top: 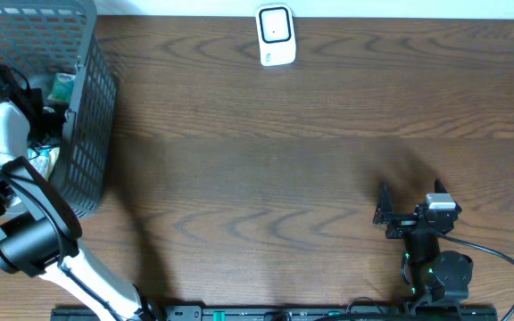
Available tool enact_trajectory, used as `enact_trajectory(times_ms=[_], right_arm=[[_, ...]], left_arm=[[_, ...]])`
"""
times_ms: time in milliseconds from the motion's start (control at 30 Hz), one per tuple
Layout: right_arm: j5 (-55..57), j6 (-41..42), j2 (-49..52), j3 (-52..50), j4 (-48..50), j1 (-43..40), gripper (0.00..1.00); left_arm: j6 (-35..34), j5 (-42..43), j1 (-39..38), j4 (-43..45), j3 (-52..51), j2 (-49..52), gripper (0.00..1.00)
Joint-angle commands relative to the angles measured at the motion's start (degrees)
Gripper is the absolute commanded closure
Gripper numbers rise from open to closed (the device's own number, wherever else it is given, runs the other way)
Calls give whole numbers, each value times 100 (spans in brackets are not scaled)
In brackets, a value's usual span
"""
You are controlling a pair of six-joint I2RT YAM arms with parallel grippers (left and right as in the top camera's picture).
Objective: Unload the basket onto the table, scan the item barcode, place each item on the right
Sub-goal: 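Grasp the white-and-blue snack bag inside the basket with the left gripper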
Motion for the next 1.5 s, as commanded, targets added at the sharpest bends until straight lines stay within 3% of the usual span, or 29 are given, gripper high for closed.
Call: enact_trajectory(times_ms=[0,133,233,333,367,567,600,633,900,1167,1467], right_arm=[[28,61,-24,-20,-11,-37,1],[28,63,-24,-20,-11,-37,1],[28,61,-24,-20,-11,-37,1],[28,61,-24,-20,-11,-37,1],[28,61,-24,-20,-11,-37,1],[28,61,-24,-20,-11,-37,1],[28,61,-24,-20,-11,-37,1],[28,61,-24,-20,-11,-37,1],[28,61,-24,-20,-11,-37,1],[28,61,-24,-20,-11,-37,1],[28,61,-24,-20,-11,-37,1]], left_arm=[[-26,155,-11,-151,-297,63,23],[-26,136,-4,-74,-299,63,25],[-28,138,-7,-2,-293,59,36],[-33,138,-7,-7,-179,9,66],[-101,138,-7,-2,-114,-31,70],[-326,144,-7,361,7,-533,67],[-431,162,-7,457,7,-636,44],[-546,197,-7,487,7,-721,41],[-568,354,-7,-74,-212,-756,41],[-518,345,-4,-37,-940,-686,41],[-529,-273,35,140,-1314,-686,34]])
